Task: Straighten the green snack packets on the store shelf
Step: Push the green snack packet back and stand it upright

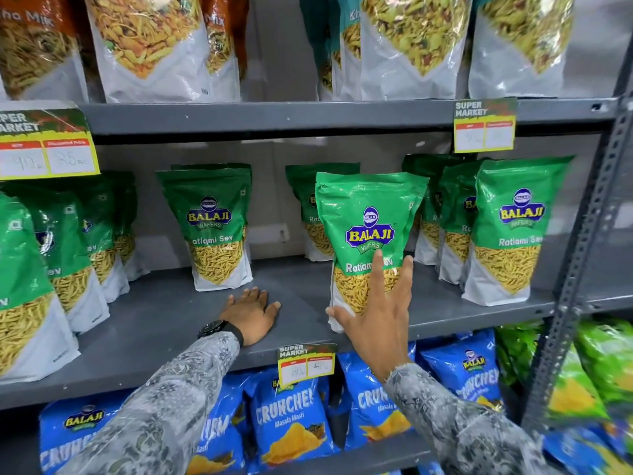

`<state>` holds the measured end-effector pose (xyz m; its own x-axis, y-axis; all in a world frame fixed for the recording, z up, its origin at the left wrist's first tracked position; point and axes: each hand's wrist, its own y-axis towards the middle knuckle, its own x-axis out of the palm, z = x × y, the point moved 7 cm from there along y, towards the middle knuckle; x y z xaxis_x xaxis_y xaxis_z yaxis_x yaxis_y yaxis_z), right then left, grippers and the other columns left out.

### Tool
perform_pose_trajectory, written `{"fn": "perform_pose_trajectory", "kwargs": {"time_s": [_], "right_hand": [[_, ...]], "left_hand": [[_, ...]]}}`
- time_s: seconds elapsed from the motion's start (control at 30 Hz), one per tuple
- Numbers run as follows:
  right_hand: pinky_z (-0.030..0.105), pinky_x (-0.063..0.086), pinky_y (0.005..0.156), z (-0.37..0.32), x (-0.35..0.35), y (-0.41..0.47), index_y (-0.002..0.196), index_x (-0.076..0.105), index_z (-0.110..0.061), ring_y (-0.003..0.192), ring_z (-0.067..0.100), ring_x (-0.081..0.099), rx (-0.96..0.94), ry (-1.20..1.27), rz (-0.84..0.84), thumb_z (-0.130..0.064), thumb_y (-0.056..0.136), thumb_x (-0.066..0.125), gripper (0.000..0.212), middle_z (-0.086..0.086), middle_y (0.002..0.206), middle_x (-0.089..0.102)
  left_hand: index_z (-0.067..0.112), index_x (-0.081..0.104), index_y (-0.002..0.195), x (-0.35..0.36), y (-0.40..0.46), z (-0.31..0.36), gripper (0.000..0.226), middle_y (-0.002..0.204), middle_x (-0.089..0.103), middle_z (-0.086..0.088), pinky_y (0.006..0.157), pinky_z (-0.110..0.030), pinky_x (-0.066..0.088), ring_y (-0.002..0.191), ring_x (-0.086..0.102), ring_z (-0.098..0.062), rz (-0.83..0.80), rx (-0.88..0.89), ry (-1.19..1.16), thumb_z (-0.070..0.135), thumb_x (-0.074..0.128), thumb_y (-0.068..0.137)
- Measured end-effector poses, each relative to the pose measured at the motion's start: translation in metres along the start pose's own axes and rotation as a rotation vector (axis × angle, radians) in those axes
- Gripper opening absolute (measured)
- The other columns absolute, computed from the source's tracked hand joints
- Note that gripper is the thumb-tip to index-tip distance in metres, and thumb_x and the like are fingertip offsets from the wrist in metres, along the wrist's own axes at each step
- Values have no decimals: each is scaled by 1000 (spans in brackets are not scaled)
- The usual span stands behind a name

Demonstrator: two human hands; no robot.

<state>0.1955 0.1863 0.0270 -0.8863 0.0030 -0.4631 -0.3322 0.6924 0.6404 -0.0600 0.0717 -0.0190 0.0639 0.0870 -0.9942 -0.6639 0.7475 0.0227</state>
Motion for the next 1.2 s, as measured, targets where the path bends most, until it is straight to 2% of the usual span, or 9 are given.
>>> {"fn": "perform_pose_trajectory", "kwargs": {"time_s": [0.07,0.13,0.3,0.43,0.67,1.03,1.2], "right_hand": [[57,20,127,3,-3,-2,166,-6,-36,162,33,-6,10,46,40,-60,72,86,134,9,173,-20],[54,21,127,10,-2,-5,165,-10,-32,162,28,-5,70,147,37,-58,72,87,137,5,173,-17],[54,30,125,19,7,-5,165,-6,-29,158,30,17,145,225,-8,-50,74,89,133,9,171,14],[53,30,124,17,12,1,166,-3,-24,154,34,23,141,198,0,-49,74,89,133,14,167,20],[53,30,123,17,16,2,166,-2,-19,151,35,24,134,173,7,-49,74,89,132,15,165,21],[53,31,124,19,15,1,166,-3,-23,151,34,24,135,168,7,-52,75,88,132,13,166,21],[56,22,127,19,11,2,166,-7,-24,157,35,11,128,142,-26,-66,76,80,131,14,172,6]], "left_hand": [[11,24,160,0,0,0,68,172,16,-10,129,-51,6,160,11,-25,8,7,4,52,20,106],[12,25,160,-1,1,2,68,172,17,-11,129,-52,6,160,11,-25,12,13,7,53,20,106],[11,26,160,0,2,1,68,172,18,-11,129,-52,7,160,13,-26,13,10,0,53,21,106],[12,27,159,0,3,0,68,171,20,-11,129,-52,9,159,15,-27,25,15,12,53,21,105],[12,31,157,1,5,0,67,170,23,-11,128,-53,10,159,16,-27,31,23,4,53,22,105],[12,33,156,-1,2,0,66,170,24,-11,128,-53,10,159,17,-26,31,20,-6,53,22,105],[12,36,154,-11,-7,6,62,169,27,-12,129,-51,12,158,21,-28,42,9,-68,50,29,106]]}}
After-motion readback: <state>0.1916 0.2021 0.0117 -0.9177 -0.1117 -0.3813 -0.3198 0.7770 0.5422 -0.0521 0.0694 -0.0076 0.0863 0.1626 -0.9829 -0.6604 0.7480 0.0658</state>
